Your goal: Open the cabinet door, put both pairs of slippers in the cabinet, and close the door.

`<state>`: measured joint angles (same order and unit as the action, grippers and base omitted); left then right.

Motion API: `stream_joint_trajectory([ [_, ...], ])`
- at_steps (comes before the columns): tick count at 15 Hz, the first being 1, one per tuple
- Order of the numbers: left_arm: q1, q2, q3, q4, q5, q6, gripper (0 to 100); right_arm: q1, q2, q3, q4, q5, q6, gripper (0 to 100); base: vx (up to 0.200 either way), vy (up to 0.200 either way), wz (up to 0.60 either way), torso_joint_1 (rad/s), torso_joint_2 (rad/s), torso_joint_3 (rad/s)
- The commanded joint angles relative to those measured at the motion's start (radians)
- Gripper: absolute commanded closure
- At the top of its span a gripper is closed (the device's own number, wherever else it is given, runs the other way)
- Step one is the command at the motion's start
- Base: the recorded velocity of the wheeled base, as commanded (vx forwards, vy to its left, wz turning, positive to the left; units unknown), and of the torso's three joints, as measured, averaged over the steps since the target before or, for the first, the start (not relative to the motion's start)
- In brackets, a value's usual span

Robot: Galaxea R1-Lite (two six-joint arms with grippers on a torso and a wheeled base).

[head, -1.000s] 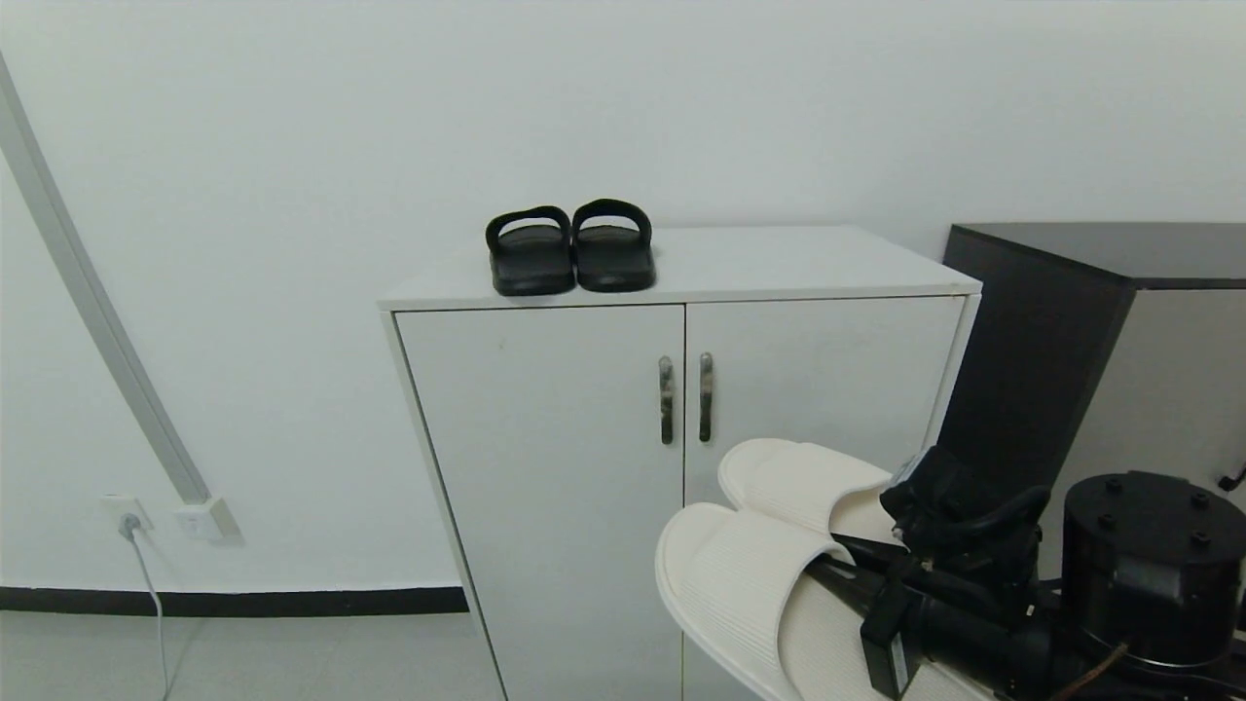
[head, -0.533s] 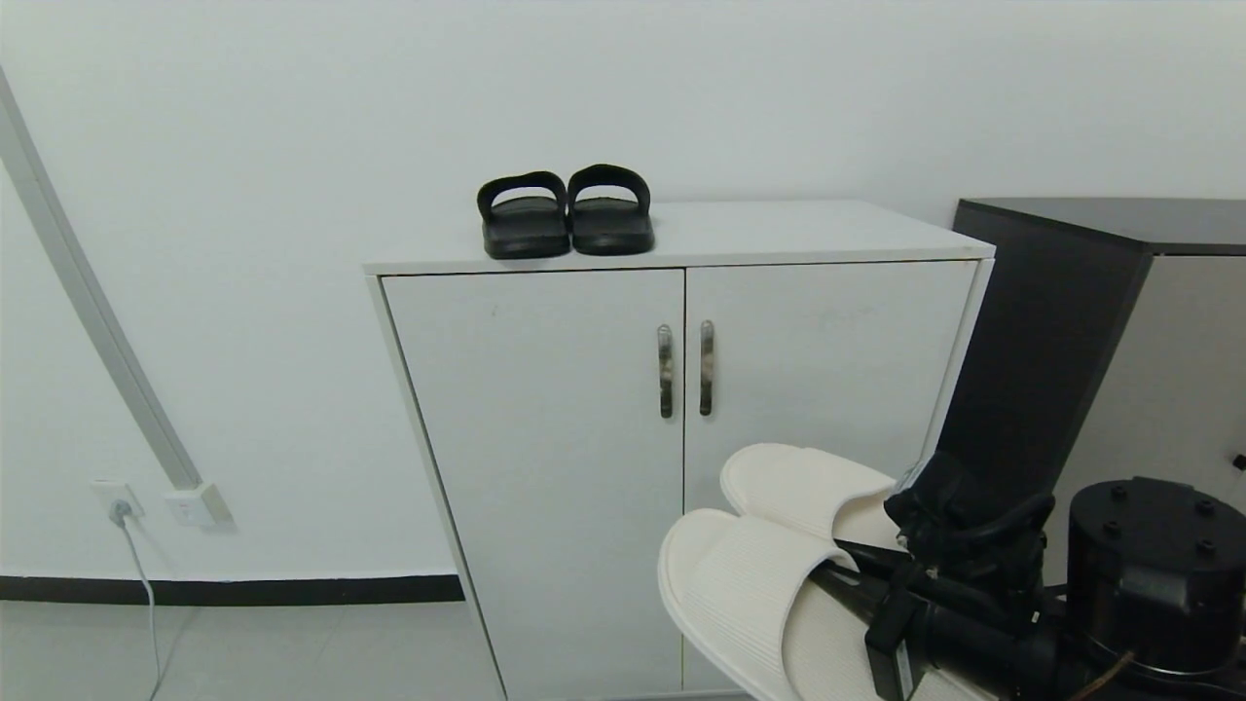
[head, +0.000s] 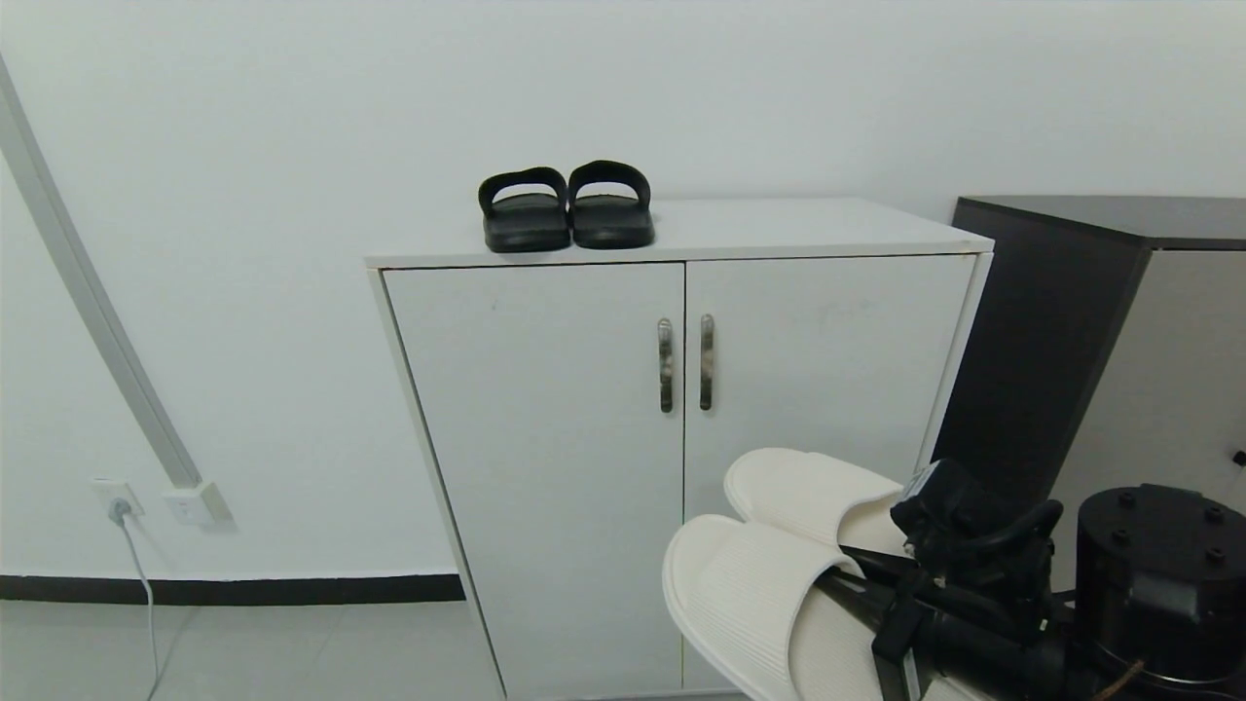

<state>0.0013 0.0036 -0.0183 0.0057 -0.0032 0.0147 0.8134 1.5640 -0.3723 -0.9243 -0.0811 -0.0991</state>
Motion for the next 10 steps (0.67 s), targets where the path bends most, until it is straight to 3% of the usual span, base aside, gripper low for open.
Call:
stream_joint_trajectory([
  [1, 0.000, 0.107, -0.161, 0.017, -0.004, -0.025, 0, 0.001, -0.006, 0.006, 0.001, 0.000, -0.001, 100, 0.000, 0.000, 0.00, 0.000, 0.00, 0.000],
  [2, 0.000, 0.138, -0.173, 0.017, -0.009, -0.024, 0, 0.003, -0.006, 0.006, 0.001, 0.000, -0.001, 100, 0.000, 0.000, 0.00, 0.000, 0.00, 0.000],
  [4, 0.000, 0.253, -0.173, 0.013, -0.109, 0.019, 0, 0.010, -0.002, 0.010, 0.001, 0.000, -0.001, 100, 0.000, 0.000, 0.00, 0.000, 0.00, 0.000],
  [7, 0.000, 0.388, -0.181, -0.082, -0.198, 0.019, 0, 0.012, -0.006, 0.013, 0.001, 0.000, -0.001, 100, 0.000, 0.000, 0.00, 0.000, 0.00, 0.000],
  [10, 0.000, 0.501, -0.186, -0.187, -0.250, 0.022, 0, 0.015, -0.004, 0.015, 0.002, 0.000, -0.001, 100, 0.000, 0.000, 0.00, 0.000, 0.00, 0.000],
])
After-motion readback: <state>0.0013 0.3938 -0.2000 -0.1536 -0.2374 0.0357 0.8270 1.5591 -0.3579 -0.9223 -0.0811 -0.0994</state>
